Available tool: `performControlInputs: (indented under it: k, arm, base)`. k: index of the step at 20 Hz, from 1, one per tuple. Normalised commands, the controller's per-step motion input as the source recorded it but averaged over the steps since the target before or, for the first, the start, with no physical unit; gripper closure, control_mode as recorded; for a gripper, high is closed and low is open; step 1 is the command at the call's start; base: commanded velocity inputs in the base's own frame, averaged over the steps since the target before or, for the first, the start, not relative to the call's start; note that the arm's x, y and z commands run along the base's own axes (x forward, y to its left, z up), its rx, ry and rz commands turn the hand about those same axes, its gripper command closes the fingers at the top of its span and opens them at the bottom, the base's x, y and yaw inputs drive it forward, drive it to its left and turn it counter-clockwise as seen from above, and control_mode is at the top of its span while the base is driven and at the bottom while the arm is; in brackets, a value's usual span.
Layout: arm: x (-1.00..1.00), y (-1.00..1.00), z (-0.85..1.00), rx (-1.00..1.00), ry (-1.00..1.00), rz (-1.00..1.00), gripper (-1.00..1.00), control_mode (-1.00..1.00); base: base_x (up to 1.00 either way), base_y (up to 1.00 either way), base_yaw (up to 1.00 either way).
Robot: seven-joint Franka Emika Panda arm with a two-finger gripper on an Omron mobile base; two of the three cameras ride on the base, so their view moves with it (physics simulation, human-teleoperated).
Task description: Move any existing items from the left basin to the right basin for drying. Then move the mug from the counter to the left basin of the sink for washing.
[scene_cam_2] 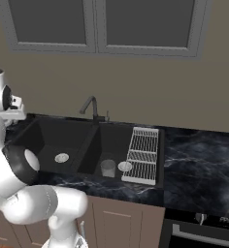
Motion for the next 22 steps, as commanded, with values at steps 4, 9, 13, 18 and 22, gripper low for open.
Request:
performControlInputs:
  k: [4, 9, 13, 18, 22]
  arm:
    - [-0.07, 0.63, -0.05, 0.00, 0.15, 0.04, -1.00, -1.00]
    - [-0.03, 0.66, -0.41, 0.00, 0.16, 0.04, -1.00, -1.00]
    - [0.00, 0.55, -0.32, 0.00, 0.17, 0.01, -1.00, -1.00]
    - [0.00, 0.27, -0.07, 0.00, 0.12, 0.00, -1.00, -1.00]
    - [0.04, 0.20, -0.22, 0.00, 0.10, 0.00, -1.00, -1.00]
  base:
    - [0.00, 0.00, 0.00]
    - [0.00, 0.00, 0.00]
    - [0.00, 0.00, 0.00]
    - [0.00, 0.00, 0.00]
    - [0.00, 0.00, 0.00]
